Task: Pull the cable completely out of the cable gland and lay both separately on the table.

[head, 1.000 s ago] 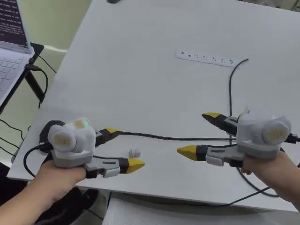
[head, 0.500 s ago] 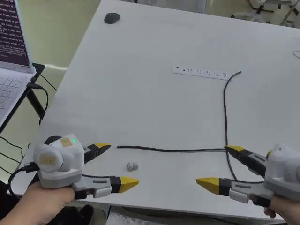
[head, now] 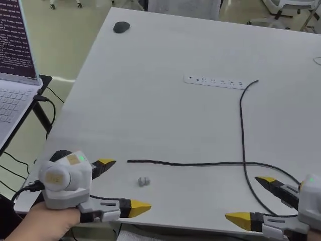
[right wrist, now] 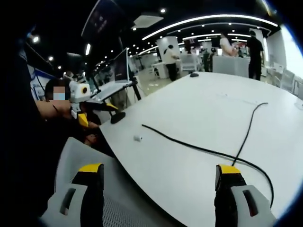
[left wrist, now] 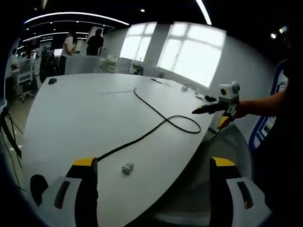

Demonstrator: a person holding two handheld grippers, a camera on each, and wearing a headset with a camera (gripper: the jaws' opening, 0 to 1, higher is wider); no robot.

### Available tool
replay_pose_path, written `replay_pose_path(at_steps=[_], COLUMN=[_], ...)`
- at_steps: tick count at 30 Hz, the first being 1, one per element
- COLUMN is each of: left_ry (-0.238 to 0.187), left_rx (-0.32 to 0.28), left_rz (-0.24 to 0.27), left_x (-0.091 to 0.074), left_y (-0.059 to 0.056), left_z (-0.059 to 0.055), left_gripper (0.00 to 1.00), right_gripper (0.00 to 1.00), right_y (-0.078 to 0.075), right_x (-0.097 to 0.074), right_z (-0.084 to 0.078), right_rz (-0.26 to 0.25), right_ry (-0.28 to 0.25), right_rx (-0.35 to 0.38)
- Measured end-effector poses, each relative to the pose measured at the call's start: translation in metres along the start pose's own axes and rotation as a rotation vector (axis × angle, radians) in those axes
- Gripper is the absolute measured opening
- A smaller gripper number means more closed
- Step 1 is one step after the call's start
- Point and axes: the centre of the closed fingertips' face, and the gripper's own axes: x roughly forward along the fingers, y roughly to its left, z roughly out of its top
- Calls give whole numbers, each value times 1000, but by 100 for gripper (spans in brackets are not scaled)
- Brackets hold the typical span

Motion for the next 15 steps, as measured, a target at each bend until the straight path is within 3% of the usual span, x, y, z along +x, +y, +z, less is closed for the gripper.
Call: replay_pose_path(at_steps=[6, 15], left_ry=[29, 38], left_rx=[-9, -7], left_rz=[1, 4], left_x=[-3, -4], left_y=[0, -3], left_z=[-6, -5], left_gripper=[99, 99], right_gripper=[99, 99], right_y=[2, -2], right_x=[-1, -3], right_z=[-2, -7], right_rz=[12, 24], right_ry=[0, 13], right_rx=[15, 20])
